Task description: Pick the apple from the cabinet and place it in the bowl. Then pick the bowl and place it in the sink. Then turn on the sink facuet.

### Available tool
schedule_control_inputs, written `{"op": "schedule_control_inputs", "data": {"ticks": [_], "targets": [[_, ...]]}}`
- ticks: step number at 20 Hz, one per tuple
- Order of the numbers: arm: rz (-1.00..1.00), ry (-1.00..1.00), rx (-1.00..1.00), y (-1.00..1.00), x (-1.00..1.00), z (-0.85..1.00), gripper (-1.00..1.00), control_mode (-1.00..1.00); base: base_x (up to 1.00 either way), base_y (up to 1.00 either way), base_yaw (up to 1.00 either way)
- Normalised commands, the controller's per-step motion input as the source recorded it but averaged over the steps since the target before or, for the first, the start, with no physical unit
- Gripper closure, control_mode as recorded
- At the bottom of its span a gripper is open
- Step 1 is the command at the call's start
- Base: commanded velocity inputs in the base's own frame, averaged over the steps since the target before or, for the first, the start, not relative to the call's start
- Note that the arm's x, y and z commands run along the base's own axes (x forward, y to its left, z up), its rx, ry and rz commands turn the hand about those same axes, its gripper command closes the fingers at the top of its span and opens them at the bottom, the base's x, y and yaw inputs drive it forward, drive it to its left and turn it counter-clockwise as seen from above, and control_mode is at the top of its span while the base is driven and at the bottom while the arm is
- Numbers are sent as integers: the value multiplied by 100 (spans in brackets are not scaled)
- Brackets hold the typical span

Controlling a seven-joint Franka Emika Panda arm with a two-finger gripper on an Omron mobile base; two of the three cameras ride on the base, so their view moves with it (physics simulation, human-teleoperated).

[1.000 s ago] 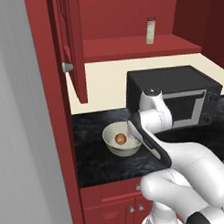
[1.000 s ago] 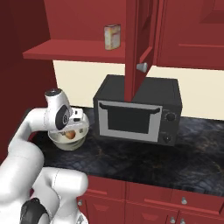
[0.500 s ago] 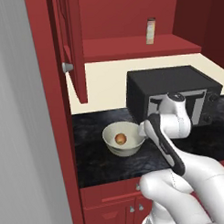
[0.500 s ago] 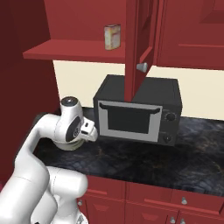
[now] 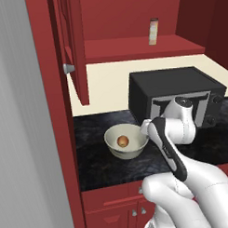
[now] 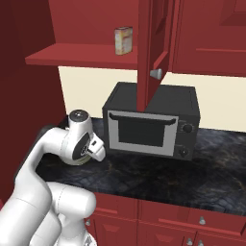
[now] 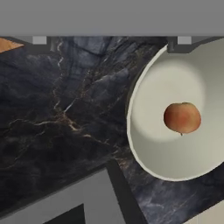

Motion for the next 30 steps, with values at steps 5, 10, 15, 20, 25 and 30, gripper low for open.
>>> {"op": "schedule_control_inputs", "data": {"ticks": [5, 10, 15, 20, 25, 30], "targets": [[-14, 3, 9, 15, 39, -15, -100, -100, 0, 0, 0], [-9, 2, 9, 9, 34, -20, -100, -100, 0, 0, 0], [-6, 7, 8, 3, 22, -28, -100, -100, 0, 0, 0], [-5, 8, 6, 3, 21, -29, -100, -100, 0, 0, 0], [-4, 7, 4, 9, 22, -19, -100, -100, 0, 0, 0], [-2, 3, 3, 7, 1, -20, 100, -100, 0, 0, 0]]}}
